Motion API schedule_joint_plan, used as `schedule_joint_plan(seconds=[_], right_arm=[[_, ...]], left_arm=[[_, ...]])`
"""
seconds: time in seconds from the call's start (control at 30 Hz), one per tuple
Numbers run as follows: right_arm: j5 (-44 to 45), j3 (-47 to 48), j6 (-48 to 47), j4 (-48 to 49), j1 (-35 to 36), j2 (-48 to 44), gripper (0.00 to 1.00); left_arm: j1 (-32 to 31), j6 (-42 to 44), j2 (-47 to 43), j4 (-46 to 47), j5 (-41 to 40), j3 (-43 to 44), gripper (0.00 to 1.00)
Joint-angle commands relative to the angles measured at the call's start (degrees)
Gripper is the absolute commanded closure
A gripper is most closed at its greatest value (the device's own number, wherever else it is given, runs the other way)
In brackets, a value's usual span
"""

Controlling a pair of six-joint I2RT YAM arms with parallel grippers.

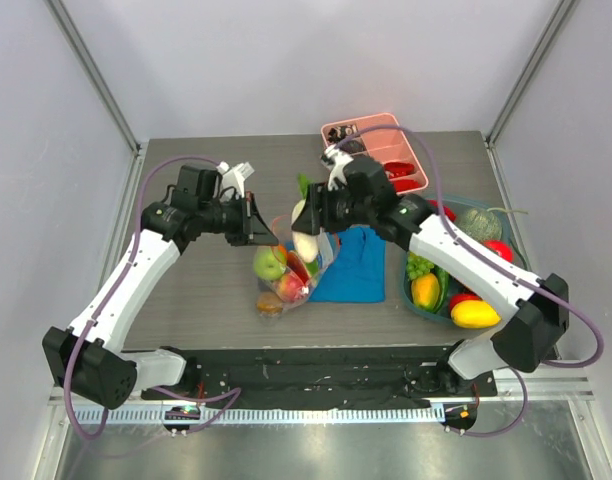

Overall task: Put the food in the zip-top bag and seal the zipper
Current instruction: Place the fake vegetable in the zipper food storage bag.

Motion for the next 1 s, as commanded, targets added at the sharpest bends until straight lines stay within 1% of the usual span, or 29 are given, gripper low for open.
schedule_joint_plan(seconds=[0.0, 0.1, 0.17, 0.2, 0.27, 0.33, 0.37, 0.4, 0.43, 0.5, 0.53, 0.57, 0.6, 0.63, 0.67, 0.7, 0.77, 0.8, 0.83, 0.87, 0.9, 0.93, 0.97], right_arm=[[1.92, -2.86, 2.67, 3.19, 3.35, 0.18, 0.98], [1.12, -4.61, 1.19, 2.32, 5.91, -0.43, 0.94], [1.56, -5.23, -0.31, 0.21, 7.93, -1.22, 0.85], [1.21, -5.5, -0.92, -0.41, 8.28, -1.48, 0.83], [0.07, -6.29, -2.51, -2.69, 8.64, -1.31, 0.83], [-2.74, -7.08, -4.17, -4.79, 8.81, -0.79, 0.89], [-3.09, -7.26, -4.53, -5.5, 8.9, -0.26, 0.89], [-3.88, -6.82, -5.06, -6.03, 8.9, 0.53, 0.86], [-4.24, -6.38, -5.67, -6.65, 8.9, 0.8, 0.68], [-3.11, -3.94, -7.43, -7.26, 8.82, 0.97, 0.4], [-2.05, -2.35, -8.48, -9.27, 8.81, 1.15, 0.17], [-1.43, -0.42, -10.75, -10.77, 8.47, 1.41, 0.11], [-1.17, 4.12, -11.82, -12.52, 8.11, 1.76, 0.07], [-0.03, 6.52, -12.26, -15.85, 7.59, 2.11, 0.01], [0.07, 8.63, -12.79, -17.36, 6.89, 2.29, 0.0], [0.07, 13.0, -14.71, -19.29, 5.66, 2.47, 0.0], [0.07, 16.54, -16.13, -25.18, 3.99, 2.65, 0.0], [-0.54, 19.34, -18.14, -27.11, 1.11, 2.47, 0.0], [-1.94, 20.24, -20.51, -31.48, -1.1, 1.6, 0.0], [-5.96, 20.6, -22.44, -33.35, -3.55, 0.89, 0.0], [-6.78, 20.08, -27.34, -35.02, -6.36, 0.02, 0.0], [-6.96, 19.73, -29.99, -39.13, -11.0, -0.51, 0.0], [-5.66, 19.29, -32.54, -41.35, -13.31, -1.21, 0.0]], left_arm=[[0.54, -0.9, -0.33, 2.84, 1.79, 0.72, 1.0], [0.72, -0.9, -0.51, 2.48, 1.62, 0.54, 1.0], [0.8, -0.9, -0.68, 2.48, 1.53, 0.37, 1.0], [0.89, -0.9, -0.77, 2.48, 1.61, 0.37, 1.0], [0.89, -0.98, -0.86, 2.48, 1.44, 0.28, 1.0], [0.98, -1.24, -0.95, 2.57, 1.53, 0.19, 1.0], [0.98, -1.25, -0.86, 2.75, 1.61, 0.1, 1.0], [0.98, -1.42, -0.95, 2.83, 1.7, 0.1, 1.0], [0.98, -1.42, -1.04, 2.84, 1.79, 0.1, 1.0], [0.98, -1.25, -1.21, 2.83, 1.88, -0.07, 1.0], [0.98, -1.16, -1.56, 2.84, 1.7, -0.25, 1.0], [0.89, -1.07, -1.74, 2.75, 1.62, -0.33, 1.0], [0.98, -0.98, -1.91, 2.66, 1.62, -0.42, 1.0], [0.98, -1.07, -2.0, 2.75, 1.53, -0.6, 1.0], [1.07, -1.07, -2.26, 2.66, 1.53, -0.69, 1.0], [1.07, -0.98, -2.18, 2.75, 1.53, -0.77, 1.0], [1.07, -0.98, -2.18, 2.83, 1.7, -1.13, 1.0], [1.15, -1.07, -2.09, 2.84, 1.79, -1.3, 1.0], [1.15, -1.07, -2.18, 2.92, 1.79, -1.39, 1.0], [1.15, -0.98, -2.27, 3.01, 1.79, -1.48, 1.0], [1.15, -1.07, -2.35, 3.27, 1.97, -1.83, 1.0], [1.24, -1.07, -2.35, 3.45, 2.14, -2.0, 1.0], [1.16, -0.98, -2.53, 3.89, 2.32, -2.18, 1.0]])
